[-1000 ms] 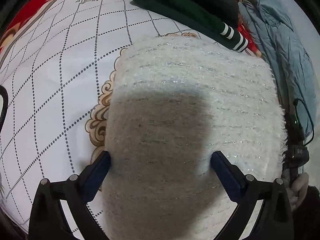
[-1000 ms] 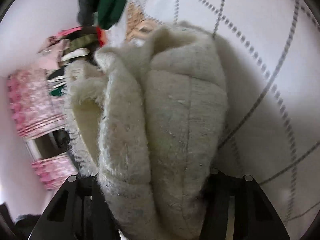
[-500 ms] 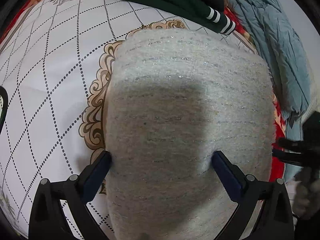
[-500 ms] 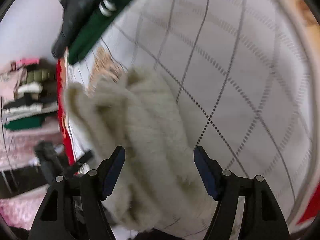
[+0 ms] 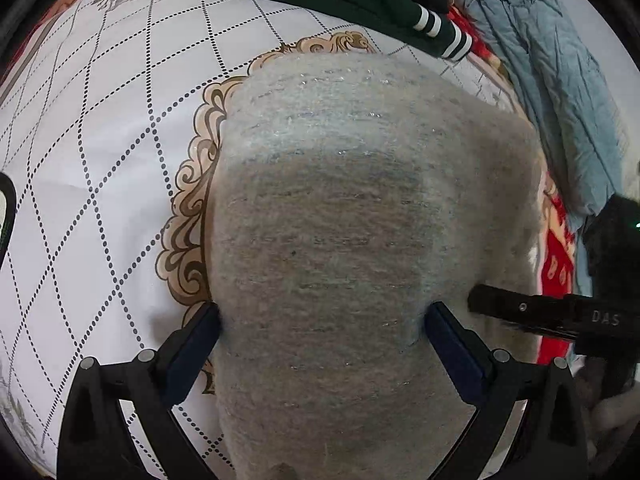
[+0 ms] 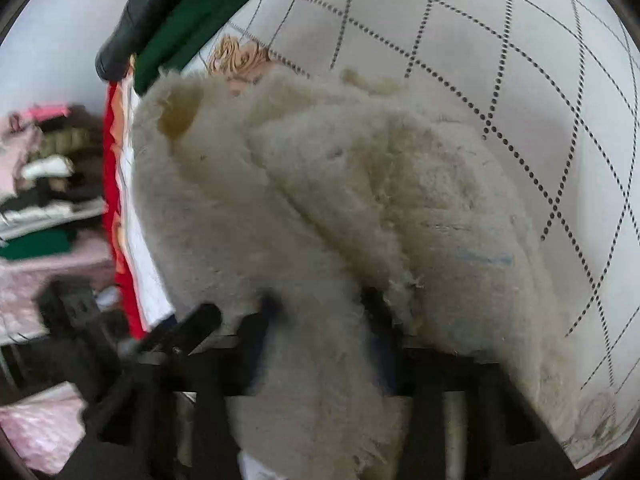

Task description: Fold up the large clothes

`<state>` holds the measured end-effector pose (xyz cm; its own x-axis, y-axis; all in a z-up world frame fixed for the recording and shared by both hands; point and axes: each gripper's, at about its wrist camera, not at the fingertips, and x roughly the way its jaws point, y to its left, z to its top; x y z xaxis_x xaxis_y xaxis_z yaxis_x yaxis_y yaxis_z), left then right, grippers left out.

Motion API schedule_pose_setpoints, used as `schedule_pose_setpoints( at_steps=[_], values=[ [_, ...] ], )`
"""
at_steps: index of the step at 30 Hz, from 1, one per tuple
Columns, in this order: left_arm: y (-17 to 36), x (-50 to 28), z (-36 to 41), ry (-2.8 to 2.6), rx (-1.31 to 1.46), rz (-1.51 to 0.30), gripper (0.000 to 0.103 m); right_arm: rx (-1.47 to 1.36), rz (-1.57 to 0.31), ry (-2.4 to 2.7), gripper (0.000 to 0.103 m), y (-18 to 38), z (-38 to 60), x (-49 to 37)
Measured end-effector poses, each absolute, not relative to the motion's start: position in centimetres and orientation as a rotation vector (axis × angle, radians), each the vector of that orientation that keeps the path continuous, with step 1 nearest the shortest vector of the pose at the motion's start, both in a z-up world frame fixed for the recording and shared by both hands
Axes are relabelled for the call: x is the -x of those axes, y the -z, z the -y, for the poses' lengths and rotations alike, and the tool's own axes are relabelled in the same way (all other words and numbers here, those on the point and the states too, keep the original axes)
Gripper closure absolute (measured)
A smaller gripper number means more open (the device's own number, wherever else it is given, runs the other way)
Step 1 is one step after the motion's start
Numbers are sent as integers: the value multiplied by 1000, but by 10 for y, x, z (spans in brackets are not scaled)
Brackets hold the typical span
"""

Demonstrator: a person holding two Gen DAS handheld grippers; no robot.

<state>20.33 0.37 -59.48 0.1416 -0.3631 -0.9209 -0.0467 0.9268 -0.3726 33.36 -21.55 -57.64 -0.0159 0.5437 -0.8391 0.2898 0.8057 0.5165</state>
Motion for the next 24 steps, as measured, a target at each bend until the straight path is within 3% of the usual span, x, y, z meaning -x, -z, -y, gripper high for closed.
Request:
schedule_pose_setpoints(
  at_steps=[1, 5, 9, 12, 13, 15, 16, 17, 24],
  values=[
    [595, -203, -5, 237, 356, -1417, 0, -680, -1589, -223, 91, 570, 212, -334],
    [596, -203, -10, 253, 384, -1419, 0, -727, -1500, -145, 96, 540, 219, -332],
    [596, -202, -3, 234, 324, -1443, 0, -751, -1611, -73, 97, 579, 229, -329],
    [583, -200, -7, 212, 316, -1432, 0, -758, -1626, -155, 95, 572, 230, -342],
    [576, -199, -14, 204, 321, -1416, 0, -776, -1630, -197, 89, 565, 234, -345],
    [570, -197, -24, 198, 339, -1400, 0, -744, -1615, -225, 65, 552, 245, -347],
    [569, -196, -32, 193, 355, -1398, 0, -717, -1597, -223, 36, 548, 249, -349],
    [571, -195, -35, 192, 365, -1400, 0, -697, -1581, -221, 15, 545, 258, -348],
    [613, -204, -28, 350, 496, -1433, 0, -675, -1695, -279, 14, 610, 306, -339]
  ],
)
